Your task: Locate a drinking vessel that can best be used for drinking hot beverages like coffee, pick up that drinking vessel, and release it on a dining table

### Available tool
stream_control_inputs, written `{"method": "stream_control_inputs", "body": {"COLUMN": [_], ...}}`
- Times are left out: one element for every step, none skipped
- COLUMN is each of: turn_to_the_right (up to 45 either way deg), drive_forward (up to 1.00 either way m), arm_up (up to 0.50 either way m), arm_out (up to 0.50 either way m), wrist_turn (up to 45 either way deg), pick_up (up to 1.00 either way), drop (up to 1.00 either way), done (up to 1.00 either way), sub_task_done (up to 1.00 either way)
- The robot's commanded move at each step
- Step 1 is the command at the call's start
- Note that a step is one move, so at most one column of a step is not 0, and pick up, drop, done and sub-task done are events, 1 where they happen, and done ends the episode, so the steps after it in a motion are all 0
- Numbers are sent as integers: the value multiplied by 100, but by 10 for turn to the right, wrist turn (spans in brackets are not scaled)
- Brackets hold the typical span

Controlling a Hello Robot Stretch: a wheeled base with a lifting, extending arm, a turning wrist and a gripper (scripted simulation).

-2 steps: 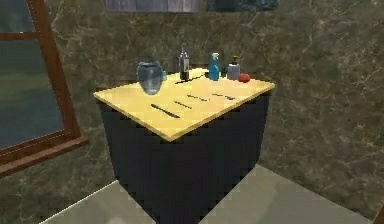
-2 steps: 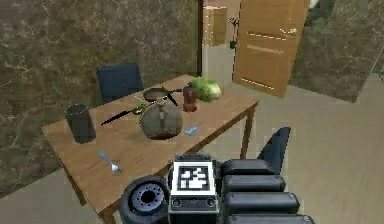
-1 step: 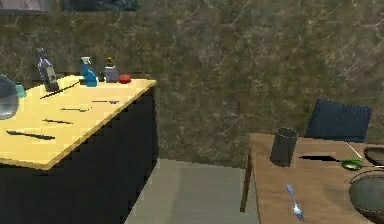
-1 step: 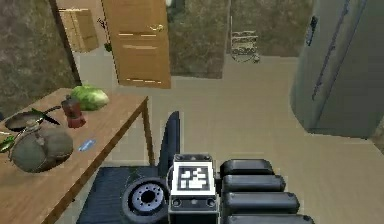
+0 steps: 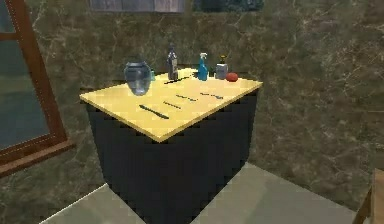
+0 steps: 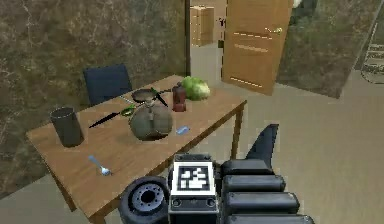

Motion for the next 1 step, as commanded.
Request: {"method": "stream_control_inputs", "body": {"turn_to_the_right": [270], "drive_forward": [0], "arm_up": [0], "arm_out": [0], "wrist_turn": [0], "pick_up": [0], "drop": [0], "done": [0], "sub_task_done": [0]}}
